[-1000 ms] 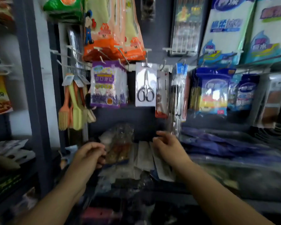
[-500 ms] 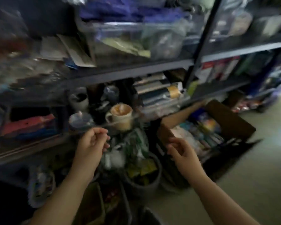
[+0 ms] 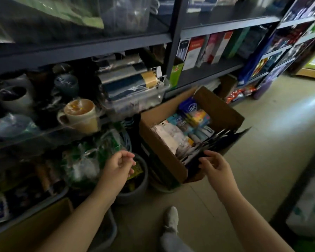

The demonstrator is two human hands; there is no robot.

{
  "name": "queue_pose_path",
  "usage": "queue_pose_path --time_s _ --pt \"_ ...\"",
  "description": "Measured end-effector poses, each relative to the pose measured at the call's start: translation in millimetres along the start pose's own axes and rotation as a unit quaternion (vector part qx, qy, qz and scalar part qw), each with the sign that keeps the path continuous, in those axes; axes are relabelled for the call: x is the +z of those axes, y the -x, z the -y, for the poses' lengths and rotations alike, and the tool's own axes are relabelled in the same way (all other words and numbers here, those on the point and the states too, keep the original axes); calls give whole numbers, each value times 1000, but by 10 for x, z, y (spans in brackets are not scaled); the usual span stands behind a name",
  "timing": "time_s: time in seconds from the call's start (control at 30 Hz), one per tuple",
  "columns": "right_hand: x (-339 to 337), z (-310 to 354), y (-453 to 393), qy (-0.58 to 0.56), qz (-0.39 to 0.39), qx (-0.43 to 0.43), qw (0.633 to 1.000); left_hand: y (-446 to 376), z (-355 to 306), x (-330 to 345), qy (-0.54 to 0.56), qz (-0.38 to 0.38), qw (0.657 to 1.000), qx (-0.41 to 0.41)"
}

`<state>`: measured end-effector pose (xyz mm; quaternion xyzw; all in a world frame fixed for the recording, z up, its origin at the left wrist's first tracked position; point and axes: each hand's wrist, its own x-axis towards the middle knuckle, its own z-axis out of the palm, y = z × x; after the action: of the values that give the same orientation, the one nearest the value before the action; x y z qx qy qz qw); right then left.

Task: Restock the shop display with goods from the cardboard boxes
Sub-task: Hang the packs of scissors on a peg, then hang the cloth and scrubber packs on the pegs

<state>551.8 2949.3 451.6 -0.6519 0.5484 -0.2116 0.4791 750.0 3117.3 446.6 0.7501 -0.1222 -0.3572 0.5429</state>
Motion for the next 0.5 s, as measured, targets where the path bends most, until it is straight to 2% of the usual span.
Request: queue_pose_path --time_s 0.17,0.37,0.5 --pt "-158 6 -792 18 30 3 999 -330 -138 496 2 -28 1000 11" --pt "-265 -1 -1803 71 128 4 989 -808 -335 1283 4 -47 999 6" --pt "-115 -12 -2374 143 214 1 966 -1139 -349 1690 3 -71 997 -14"
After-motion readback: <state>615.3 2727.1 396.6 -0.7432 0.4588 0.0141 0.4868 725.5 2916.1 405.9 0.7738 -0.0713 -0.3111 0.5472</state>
